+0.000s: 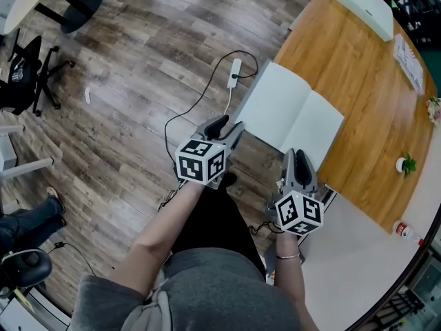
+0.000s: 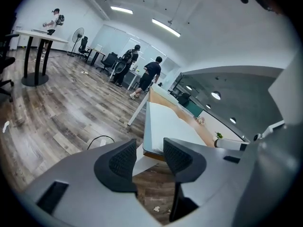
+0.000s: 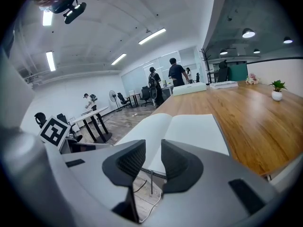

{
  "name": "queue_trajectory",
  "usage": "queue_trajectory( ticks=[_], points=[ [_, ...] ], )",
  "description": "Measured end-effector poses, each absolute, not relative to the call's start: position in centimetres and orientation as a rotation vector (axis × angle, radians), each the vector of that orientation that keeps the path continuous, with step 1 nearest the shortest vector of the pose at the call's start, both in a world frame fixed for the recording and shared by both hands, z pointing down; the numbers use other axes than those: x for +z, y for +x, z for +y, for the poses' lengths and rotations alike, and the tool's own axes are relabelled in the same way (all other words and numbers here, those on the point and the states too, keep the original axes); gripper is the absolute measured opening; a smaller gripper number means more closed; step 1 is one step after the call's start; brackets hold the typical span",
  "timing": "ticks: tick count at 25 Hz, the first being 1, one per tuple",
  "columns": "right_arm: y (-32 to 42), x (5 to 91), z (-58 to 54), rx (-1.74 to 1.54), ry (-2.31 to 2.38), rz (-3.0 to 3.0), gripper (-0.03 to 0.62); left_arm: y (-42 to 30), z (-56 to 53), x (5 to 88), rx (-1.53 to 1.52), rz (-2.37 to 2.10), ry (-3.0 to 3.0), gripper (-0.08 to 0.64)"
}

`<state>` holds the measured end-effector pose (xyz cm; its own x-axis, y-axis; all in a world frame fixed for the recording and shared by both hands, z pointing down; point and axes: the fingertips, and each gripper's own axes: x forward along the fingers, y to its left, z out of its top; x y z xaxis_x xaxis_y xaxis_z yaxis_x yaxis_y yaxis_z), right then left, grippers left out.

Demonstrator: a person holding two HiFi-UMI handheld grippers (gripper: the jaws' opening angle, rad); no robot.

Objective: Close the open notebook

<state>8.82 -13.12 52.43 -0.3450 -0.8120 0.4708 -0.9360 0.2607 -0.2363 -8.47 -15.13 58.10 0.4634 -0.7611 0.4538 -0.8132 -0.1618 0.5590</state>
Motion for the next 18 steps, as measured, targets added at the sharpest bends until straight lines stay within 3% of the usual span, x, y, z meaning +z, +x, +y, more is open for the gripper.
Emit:
queue_trajectory(
  ticks=[9, 18],
  points=[
    [9.2, 52.3, -13.2, 0.716, 1.639, -2.272, 0.106, -8.3, -15.3, 58.5, 0.018, -1.242, 1.889, 0.165],
    [9.4, 52.2, -12.7, 0.724, 1.651, -2.266, 0.103, -8.5, -15.3, 57.4, 0.120, -1.300, 1.943, 0.086]
  ],
)
